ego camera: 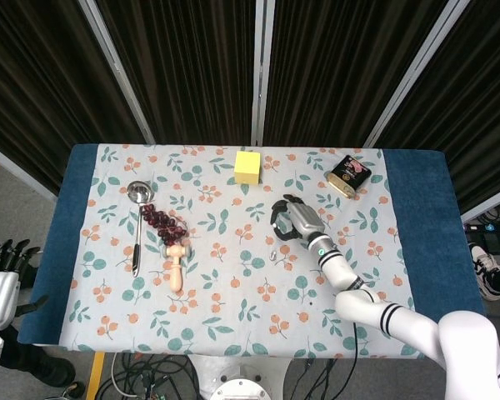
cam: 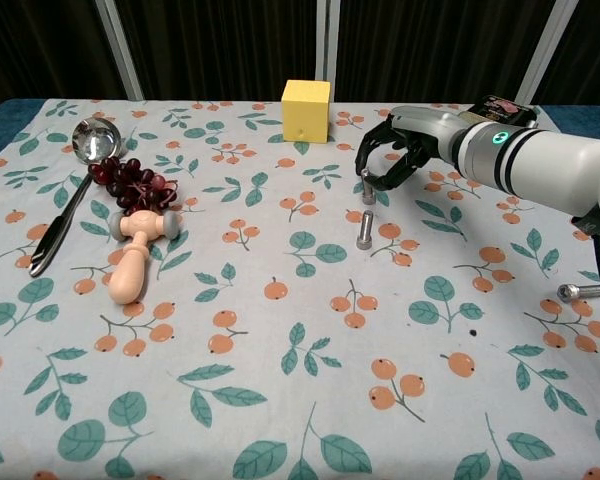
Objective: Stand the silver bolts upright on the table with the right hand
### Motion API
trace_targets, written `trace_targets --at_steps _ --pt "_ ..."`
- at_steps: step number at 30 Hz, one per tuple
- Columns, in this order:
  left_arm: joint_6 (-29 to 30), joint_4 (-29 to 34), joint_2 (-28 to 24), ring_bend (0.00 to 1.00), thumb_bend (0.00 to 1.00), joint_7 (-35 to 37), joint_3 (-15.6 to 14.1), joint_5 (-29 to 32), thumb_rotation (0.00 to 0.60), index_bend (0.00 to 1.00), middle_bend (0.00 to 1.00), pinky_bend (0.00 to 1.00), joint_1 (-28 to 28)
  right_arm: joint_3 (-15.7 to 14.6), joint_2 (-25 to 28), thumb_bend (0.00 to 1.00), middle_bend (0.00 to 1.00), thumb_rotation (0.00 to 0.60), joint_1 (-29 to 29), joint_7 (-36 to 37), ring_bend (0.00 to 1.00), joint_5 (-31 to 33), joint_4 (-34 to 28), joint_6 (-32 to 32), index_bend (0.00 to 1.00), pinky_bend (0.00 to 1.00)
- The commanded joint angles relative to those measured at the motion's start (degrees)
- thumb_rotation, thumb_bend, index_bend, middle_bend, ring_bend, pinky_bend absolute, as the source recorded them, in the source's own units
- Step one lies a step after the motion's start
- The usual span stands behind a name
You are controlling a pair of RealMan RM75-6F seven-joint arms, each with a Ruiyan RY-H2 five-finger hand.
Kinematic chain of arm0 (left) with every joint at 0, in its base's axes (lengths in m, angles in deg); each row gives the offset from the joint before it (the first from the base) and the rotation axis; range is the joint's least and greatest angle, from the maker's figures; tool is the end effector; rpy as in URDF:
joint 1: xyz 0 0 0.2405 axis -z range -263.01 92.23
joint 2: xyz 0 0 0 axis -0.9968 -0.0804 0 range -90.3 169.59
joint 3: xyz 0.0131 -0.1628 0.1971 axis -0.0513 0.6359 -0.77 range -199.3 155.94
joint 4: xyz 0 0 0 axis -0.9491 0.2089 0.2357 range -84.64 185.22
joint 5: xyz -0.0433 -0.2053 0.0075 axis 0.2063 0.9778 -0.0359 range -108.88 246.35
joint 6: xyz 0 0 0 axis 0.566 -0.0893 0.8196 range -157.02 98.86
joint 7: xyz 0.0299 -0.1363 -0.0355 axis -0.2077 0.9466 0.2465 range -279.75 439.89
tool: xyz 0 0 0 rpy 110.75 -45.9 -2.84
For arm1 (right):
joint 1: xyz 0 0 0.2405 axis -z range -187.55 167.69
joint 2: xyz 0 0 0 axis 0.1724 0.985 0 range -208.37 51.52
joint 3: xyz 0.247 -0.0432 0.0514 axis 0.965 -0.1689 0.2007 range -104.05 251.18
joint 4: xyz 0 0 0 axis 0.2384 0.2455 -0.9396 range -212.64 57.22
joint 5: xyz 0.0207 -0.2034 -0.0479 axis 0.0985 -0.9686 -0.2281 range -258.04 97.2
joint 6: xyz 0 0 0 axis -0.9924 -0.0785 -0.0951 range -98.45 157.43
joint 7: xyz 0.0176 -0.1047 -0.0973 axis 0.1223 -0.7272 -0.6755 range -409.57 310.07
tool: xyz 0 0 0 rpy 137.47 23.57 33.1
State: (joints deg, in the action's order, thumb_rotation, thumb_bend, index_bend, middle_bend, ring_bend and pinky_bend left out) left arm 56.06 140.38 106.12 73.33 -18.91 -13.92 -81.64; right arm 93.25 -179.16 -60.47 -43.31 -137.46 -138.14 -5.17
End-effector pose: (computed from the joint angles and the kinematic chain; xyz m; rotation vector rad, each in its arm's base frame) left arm -0.3263 0.1746 0.1527 -1.3614 -0.8538 -0.7745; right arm -0.1400 -0.4117 -0.0658 1.6742 -1.5188 1.0124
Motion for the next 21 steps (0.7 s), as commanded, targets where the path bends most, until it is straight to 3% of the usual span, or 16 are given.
trace_targets --at_steps 1,12,21 --pt "0.0 0.0 0.0 0.01 0.00 0.0 0.0 0.0 0.600 0.19 0.10 0.00 0.0 -0.2 -0.1 0.36 0.24 0.600 -0.1 0.1 0.00 -0.2 0.3 -0.1 0.47 0.00" --pt "0.1 -0.1 0.0 0.01 0.00 0.1 0.0 -0.1 0.600 0.19 0.10 0.00 -0.1 -1.4 -0.1 0.36 0.22 0.600 -0.2 -0.3 0.00 -0.9 0.7 -0.7 0.43 0.00" --pt "0.2 0.0 0.0 0.01 0.00 0.0 0.1 -0.2 0.600 0.19 0.10 0.00 0.0 -2.4 1.7 0.36 0.20 0.600 0.1 -1.7 0.00 -2.3 -1.5 -2.0 0.23 0.00"
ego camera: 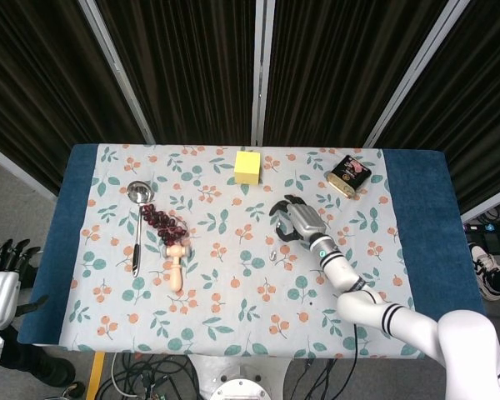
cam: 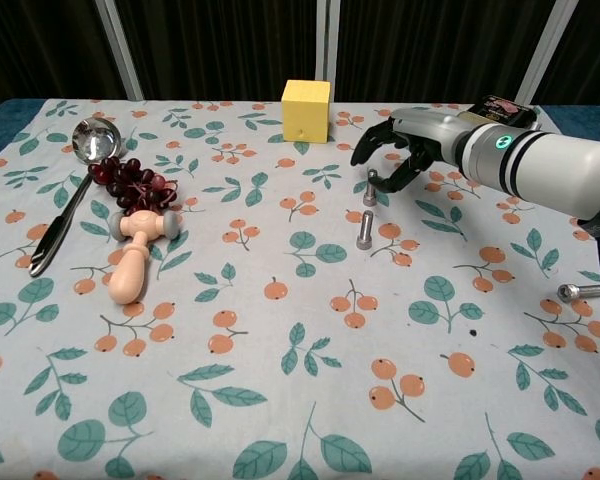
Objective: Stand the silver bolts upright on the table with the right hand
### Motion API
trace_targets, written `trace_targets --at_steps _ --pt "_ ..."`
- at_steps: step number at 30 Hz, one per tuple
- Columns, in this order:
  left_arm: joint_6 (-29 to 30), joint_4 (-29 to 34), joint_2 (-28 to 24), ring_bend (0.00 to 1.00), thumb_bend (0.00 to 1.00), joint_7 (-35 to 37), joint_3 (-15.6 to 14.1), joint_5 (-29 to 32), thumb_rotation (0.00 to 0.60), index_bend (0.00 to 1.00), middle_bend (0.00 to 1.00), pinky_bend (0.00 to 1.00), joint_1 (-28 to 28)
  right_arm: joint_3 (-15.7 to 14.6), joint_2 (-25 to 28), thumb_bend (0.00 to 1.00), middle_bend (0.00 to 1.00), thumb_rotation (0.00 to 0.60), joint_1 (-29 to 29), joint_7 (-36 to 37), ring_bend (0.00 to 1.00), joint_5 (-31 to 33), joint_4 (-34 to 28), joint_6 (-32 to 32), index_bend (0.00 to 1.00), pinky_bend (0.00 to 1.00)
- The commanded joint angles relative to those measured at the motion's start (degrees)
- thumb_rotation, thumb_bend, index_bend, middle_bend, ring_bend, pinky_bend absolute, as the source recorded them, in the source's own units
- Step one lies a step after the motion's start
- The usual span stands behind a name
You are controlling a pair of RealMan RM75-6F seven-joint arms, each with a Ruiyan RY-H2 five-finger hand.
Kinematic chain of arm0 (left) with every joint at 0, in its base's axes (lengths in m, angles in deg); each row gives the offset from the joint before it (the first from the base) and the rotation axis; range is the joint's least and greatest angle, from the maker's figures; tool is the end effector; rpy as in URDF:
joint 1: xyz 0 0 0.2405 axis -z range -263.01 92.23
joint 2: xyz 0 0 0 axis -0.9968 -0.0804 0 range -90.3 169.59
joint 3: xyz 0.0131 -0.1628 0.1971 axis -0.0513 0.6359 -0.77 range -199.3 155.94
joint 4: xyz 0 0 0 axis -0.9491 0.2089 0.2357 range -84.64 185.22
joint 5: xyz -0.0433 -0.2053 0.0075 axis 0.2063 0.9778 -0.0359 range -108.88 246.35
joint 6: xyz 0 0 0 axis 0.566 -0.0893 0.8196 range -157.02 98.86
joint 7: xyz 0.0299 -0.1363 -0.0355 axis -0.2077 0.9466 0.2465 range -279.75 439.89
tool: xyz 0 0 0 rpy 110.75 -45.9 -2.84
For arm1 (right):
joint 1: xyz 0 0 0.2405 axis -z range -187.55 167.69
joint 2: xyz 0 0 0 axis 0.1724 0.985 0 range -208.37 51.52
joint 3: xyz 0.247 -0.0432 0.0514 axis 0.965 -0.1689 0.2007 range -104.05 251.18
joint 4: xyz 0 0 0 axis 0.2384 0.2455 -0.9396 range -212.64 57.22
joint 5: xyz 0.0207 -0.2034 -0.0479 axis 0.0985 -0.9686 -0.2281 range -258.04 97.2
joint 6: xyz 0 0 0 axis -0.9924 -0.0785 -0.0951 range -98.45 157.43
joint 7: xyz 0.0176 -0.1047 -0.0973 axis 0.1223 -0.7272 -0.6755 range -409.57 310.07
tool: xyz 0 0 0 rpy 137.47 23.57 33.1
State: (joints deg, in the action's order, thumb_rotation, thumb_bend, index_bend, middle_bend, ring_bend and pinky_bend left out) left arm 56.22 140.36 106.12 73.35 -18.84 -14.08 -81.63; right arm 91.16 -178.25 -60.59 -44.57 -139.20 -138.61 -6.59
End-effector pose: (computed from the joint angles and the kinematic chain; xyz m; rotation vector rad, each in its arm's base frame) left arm -0.3258 0.1749 0.1531 -1.3614 -0.8496 -0.7785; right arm -0.1430 -0.4093 -0.0630 1.7287 -1.4360 0.9863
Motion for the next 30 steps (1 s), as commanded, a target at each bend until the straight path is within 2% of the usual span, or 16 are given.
trace_targets --at_steps 1,6,11,16,18,23,28,30 --pt "0.0 0.1 -0.1 0.01 0.00 -0.1 0.0 -0.1 0.600 0.19 0.10 0.00 0.1 -0.5 1.5 0.36 0.19 0.600 0.5 -0.6 0.00 -1.1 -2.1 -1.3 0.21 0.00" --pt "0.3 0.4 -0.4 0.01 0.00 -0.2 0.2 -0.6 0.600 0.19 0.10 0.00 0.3 -2.6 7.4 0.35 0.17 0.600 3.7 -4.1 0.00 -6.2 -10.0 -8.5 0.16 0.00" --pt "0.4 0.6 -0.7 0.01 0.00 -0.3 0.3 -0.9 0.600 0.19 0.10 0.00 0.5 -6.6 17.6 0.23 0.18 0.600 10.0 -8.1 0.00 -10.7 -22.2 -16.6 0.16 0.00" --pt "0.6 1.0 -0.9 0.01 0.00 -0.7 0.4 -1.1 0.600 0.19 0.10 0.00 0.6 -11.0 27.4 0.22 0.19 0.600 17.4 -8.1 0.00 -14.4 -31.9 -23.7 0.27 0.00" --pt "0.5 1.3 -1.1 0.01 0.00 -1.0 0.3 -1.2 0.600 0.19 0.10 0.00 0.6 -13.1 30.1 0.22 0.20 0.600 20.0 -8.7 0.00 -16.2 -33.5 -26.2 0.33 0.00" --pt "0.6 2.1 -1.3 0.01 0.00 -1.6 0.3 -1.6 0.600 0.19 0.10 0.00 0.7 -17.6 33.4 0.22 0.20 0.600 23.8 -12.9 0.00 -19.1 -34.2 -28.5 0.38 0.00" --pt "0.7 2.6 -1.3 0.01 0.00 -2.1 0.1 -1.6 0.600 0.19 0.10 0.00 0.7 -19.6 32.8 0.23 0.20 0.600 25.2 -13.9 0.00 -19.2 -32.2 -27.0 0.41 0.00" --pt "0.7 2.8 -1.4 0.01 0.00 -2.1 0.1 -1.7 0.600 0.19 0.10 0.00 0.6 -19.8 31.7 0.26 0.20 0.600 25.2 -13.6 0.00 -19.1 -30.5 -26.0 0.43 0.00"
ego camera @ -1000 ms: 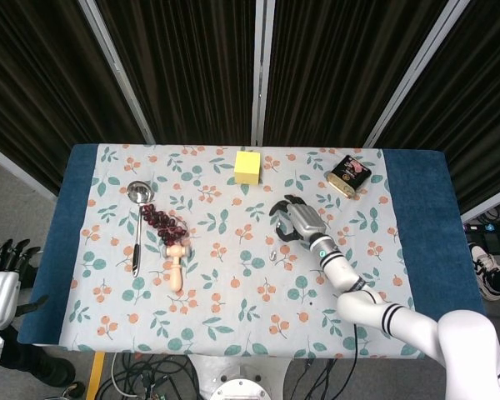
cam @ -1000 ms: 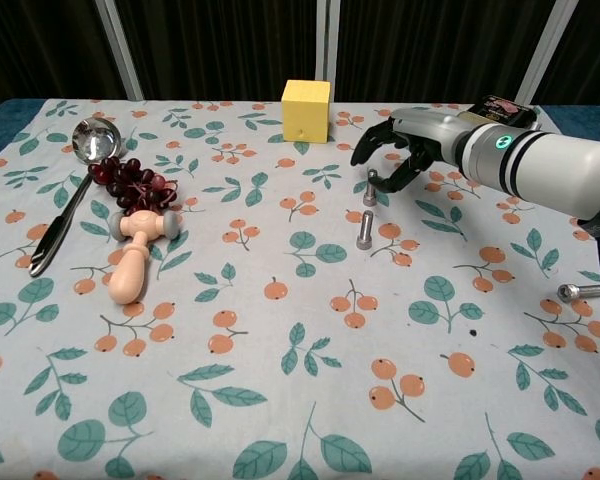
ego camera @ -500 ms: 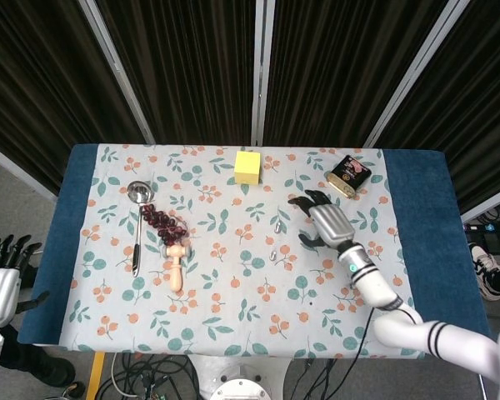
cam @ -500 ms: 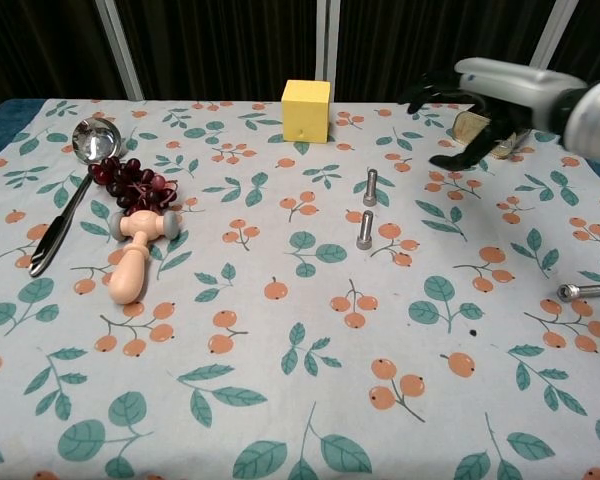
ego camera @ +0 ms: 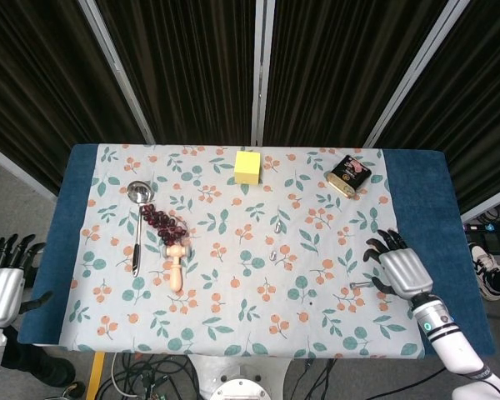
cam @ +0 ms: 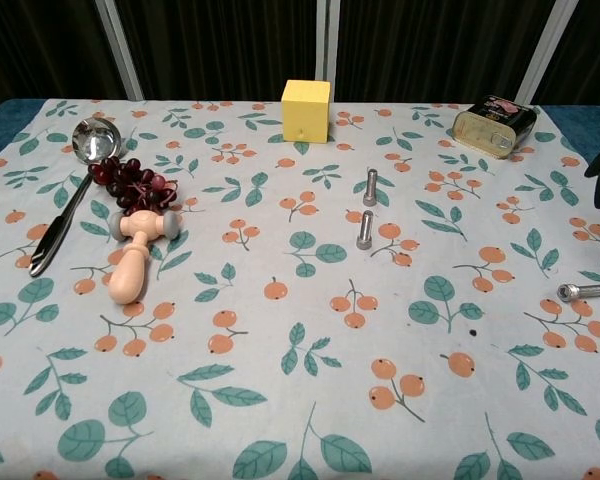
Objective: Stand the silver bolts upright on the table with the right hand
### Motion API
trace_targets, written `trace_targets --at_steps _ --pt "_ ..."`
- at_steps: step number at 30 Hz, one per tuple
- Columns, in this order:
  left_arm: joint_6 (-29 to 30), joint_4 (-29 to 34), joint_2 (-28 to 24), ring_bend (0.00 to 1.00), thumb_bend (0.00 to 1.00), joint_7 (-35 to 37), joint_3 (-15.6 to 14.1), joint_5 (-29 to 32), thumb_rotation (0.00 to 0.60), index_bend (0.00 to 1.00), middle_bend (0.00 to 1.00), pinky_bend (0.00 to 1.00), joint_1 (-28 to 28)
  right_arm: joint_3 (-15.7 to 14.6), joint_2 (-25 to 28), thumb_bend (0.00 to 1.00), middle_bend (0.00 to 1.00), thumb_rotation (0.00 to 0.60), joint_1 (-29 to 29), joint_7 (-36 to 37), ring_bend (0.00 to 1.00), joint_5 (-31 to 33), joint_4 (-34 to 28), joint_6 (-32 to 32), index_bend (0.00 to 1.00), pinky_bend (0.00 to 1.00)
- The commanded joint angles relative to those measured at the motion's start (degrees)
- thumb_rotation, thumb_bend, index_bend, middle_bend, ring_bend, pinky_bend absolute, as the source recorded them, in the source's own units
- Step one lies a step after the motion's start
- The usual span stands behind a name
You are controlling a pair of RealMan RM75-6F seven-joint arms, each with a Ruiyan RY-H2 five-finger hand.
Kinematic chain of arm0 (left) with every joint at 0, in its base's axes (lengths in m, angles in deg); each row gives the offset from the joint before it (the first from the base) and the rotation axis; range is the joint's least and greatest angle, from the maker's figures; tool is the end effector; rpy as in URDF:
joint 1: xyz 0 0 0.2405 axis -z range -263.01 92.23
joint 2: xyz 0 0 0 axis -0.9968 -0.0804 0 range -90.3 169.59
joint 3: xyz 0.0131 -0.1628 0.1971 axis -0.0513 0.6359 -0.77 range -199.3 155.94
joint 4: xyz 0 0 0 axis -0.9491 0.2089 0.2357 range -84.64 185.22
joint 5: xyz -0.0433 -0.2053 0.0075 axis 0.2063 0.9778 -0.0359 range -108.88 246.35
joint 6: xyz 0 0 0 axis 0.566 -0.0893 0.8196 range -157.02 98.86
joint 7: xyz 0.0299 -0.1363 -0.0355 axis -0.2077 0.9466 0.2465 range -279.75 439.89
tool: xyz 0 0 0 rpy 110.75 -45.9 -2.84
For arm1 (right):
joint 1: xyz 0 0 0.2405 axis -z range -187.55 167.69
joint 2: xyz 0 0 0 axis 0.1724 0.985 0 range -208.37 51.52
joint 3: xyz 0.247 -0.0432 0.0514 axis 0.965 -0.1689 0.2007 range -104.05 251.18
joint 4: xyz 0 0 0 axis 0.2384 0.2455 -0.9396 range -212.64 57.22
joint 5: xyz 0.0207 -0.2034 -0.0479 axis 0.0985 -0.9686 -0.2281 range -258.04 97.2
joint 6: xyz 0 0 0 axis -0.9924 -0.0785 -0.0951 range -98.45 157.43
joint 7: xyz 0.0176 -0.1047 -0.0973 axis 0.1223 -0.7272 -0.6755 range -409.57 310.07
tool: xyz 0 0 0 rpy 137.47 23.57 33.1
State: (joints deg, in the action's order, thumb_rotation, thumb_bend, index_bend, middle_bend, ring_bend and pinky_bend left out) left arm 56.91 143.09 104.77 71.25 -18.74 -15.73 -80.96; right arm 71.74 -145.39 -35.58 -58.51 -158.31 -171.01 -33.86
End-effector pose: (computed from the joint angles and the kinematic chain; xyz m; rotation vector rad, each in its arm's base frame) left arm -0.3117 0.1787 0.1564 -1.3910 -0.8104 -0.8010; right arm -0.2695 -0.2592 0.0877 1.8019 -0.9531 0.7203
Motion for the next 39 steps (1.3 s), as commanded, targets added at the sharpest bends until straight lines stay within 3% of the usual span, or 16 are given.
trace_targets --at_steps 1,18,30,39 --pt "0.2 0.1 -0.1 0.01 0.00 0.1 0.0 0.0 0.600 0.19 0.10 0.00 -0.1 -0.8 -2.0 0.27 0.20 0.600 0.2 0.3 0.00 -0.1 3.2 2.1 0.43 0.00" --pt "0.5 -0.1 -0.1 0.01 0.00 0.9 -0.4 0.3 0.600 0.19 0.10 0.00 -0.9 -1.5 -10.4 0.29 0.20 0.600 1.4 2.4 0.00 -3.9 14.7 3.1 0.44 0.00" --pt "0.3 -0.2 -0.2 0.01 0.00 1.8 -0.6 0.3 0.600 0.19 0.10 0.00 -0.9 -1.5 -15.8 0.31 0.20 0.600 4.2 11.2 0.00 -6.3 23.0 -0.2 0.44 0.00" --pt "0.1 -0.2 -0.2 0.01 0.00 2.1 -0.5 0.2 0.600 0.19 0.10 0.00 -0.8 -1.2 -17.3 0.31 0.21 0.600 5.4 14.8 0.00 -7.3 25.9 -1.7 0.47 0.00"
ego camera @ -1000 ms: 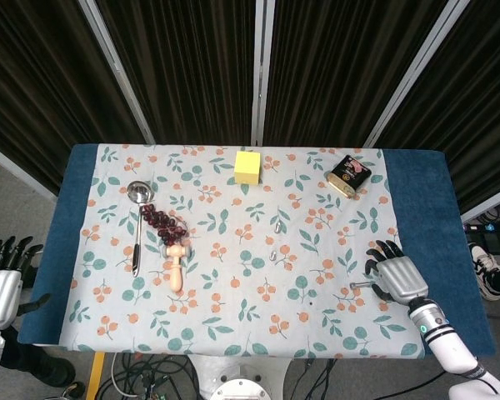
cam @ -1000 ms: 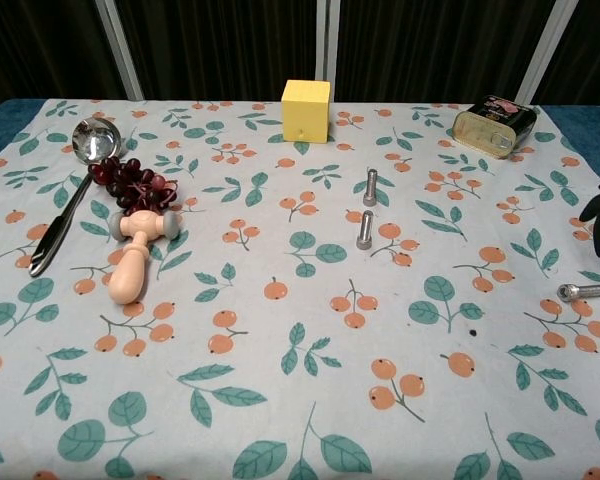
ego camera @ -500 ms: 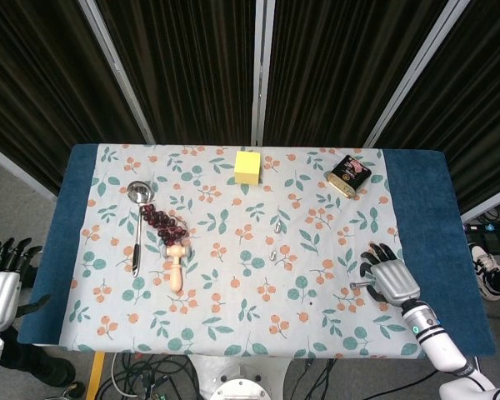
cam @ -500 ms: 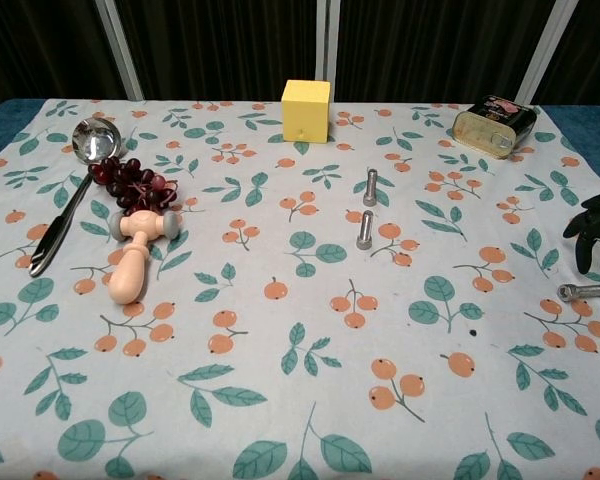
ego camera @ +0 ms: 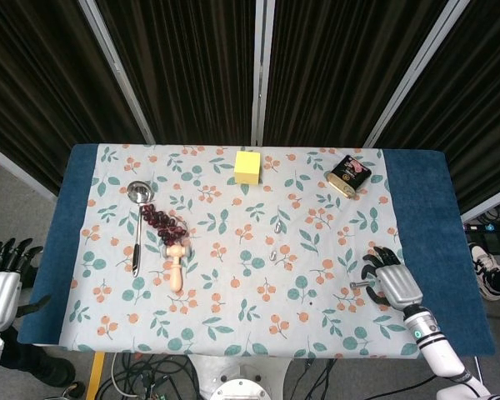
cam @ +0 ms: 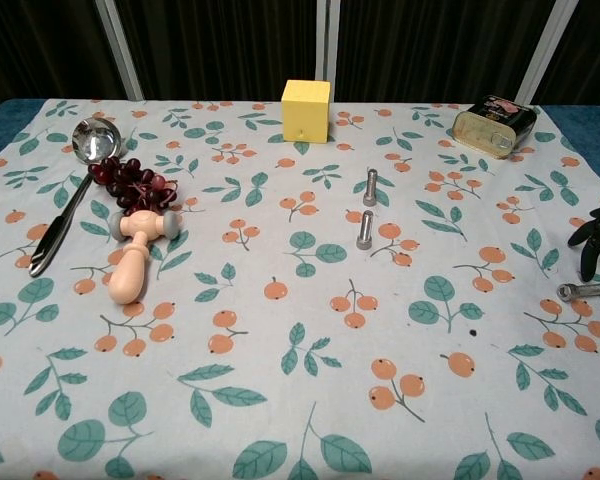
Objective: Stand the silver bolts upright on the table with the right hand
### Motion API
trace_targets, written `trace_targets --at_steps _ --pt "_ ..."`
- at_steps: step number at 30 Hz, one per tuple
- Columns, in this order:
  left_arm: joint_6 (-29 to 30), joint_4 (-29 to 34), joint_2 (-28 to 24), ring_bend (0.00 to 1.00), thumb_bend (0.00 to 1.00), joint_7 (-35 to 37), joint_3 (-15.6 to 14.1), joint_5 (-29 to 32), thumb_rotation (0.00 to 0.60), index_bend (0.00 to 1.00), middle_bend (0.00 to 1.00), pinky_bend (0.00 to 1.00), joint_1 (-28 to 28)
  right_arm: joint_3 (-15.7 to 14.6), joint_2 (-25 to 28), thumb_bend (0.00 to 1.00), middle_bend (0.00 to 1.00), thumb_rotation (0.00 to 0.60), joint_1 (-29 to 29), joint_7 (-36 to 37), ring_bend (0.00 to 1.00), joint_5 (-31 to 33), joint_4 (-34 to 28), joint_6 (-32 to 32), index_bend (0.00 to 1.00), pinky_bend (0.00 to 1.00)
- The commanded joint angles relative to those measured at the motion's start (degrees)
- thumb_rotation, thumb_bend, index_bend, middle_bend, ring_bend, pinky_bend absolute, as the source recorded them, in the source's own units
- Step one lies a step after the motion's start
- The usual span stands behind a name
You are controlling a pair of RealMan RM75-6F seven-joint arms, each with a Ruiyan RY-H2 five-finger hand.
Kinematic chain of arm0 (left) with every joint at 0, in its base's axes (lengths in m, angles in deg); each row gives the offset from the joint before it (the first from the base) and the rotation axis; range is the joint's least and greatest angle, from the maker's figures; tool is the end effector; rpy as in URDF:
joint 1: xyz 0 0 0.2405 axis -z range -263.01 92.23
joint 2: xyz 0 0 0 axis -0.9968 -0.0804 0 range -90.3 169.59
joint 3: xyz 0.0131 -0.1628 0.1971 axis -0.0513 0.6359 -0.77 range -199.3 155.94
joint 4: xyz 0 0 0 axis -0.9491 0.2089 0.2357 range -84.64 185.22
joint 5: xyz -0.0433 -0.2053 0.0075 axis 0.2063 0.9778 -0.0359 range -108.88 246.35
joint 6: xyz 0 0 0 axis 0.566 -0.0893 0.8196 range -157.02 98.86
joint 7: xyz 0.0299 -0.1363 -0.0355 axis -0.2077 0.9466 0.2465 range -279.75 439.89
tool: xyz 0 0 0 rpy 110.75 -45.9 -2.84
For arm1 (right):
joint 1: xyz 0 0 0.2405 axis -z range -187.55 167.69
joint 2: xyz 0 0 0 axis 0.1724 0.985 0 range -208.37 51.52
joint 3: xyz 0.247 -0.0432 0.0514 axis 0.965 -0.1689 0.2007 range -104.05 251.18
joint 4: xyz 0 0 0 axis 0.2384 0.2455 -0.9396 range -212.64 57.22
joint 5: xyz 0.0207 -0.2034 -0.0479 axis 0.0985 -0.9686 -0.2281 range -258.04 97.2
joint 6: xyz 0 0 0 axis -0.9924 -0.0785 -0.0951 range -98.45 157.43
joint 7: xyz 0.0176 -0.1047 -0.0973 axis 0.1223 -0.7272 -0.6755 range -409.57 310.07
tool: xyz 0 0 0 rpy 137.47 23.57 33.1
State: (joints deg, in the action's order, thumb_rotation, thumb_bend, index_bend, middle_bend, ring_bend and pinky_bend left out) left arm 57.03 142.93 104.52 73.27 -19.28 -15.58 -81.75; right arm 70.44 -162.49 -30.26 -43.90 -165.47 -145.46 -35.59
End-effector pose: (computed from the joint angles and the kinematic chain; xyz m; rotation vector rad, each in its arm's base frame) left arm -0.3160 0.1724 0.1572 -1.3766 -0.8459 -0.8058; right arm -0.3281 -0.2458 0.0270 1.7562 -1.0509 0.7651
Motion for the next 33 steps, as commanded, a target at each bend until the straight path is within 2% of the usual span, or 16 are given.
trace_targets --at_steps 1,14,20,27,33 --pt "0.0 0.0 0.0 0.01 0.00 0.2 0.0 0.1 0.600 0.19 0.10 0.00 0.0 0.1 -0.3 0.31 0.21 0.600 0.1 0.3 0.00 -0.2 0.5 0.1 0.47 0.00" --pt "0.0 -0.5 0.0 0.01 0.00 1.2 -0.1 0.0 0.600 0.19 0.10 0.00 -0.2 0.8 -1.5 0.33 0.22 0.600 0.4 0.5 0.00 -0.3 2.0 0.5 0.51 0.00" --pt "0.2 -0.8 0.1 0.01 0.00 1.6 -0.2 0.0 0.600 0.19 0.10 0.00 -0.4 1.1 -1.8 0.39 0.25 0.600 0.4 0.0 0.00 -0.9 2.1 -0.2 0.55 0.00" --pt "0.3 -1.1 0.1 0.01 0.00 2.1 -0.2 -0.3 0.600 0.19 0.10 0.00 -0.5 3.3 0.9 0.46 0.28 0.600 -2.1 -5.3 0.00 -2.5 -1.3 -1.1 0.60 0.00" --pt "0.6 -1.4 0.3 0.01 0.00 2.6 -0.3 -0.4 0.600 0.19 0.10 0.00 -0.7 6.1 5.3 0.47 0.29 0.600 -7.2 -13.9 0.00 -2.2 -6.7 3.6 0.61 0.00"
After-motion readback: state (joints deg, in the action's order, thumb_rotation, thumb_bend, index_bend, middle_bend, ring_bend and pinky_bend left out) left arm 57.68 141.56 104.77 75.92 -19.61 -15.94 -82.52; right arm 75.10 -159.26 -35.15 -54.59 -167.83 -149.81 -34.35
